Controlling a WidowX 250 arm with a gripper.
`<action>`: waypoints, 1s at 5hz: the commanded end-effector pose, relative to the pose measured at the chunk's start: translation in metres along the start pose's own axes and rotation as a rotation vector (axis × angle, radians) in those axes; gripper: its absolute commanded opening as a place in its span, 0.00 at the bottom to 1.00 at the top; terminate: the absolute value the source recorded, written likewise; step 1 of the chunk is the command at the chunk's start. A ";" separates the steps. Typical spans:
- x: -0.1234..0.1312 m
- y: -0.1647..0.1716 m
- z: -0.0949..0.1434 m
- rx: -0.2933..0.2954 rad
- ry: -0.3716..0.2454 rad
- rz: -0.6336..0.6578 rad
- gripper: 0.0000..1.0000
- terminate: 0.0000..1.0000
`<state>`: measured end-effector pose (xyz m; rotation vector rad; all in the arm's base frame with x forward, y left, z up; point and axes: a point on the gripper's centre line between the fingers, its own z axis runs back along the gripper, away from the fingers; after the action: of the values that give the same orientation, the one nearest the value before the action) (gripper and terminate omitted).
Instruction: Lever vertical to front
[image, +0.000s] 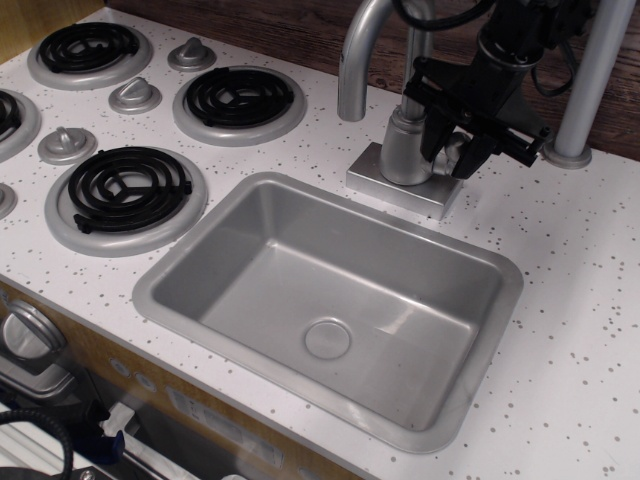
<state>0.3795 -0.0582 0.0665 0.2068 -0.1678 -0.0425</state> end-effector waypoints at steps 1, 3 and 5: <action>-0.002 0.004 -0.005 -0.080 -0.005 0.019 0.00 0.00; -0.007 0.005 -0.024 -0.130 0.007 0.025 0.00 0.00; -0.013 0.001 -0.003 -0.062 0.053 0.064 1.00 0.00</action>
<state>0.3518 -0.0584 0.0394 0.1875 -0.0213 0.0361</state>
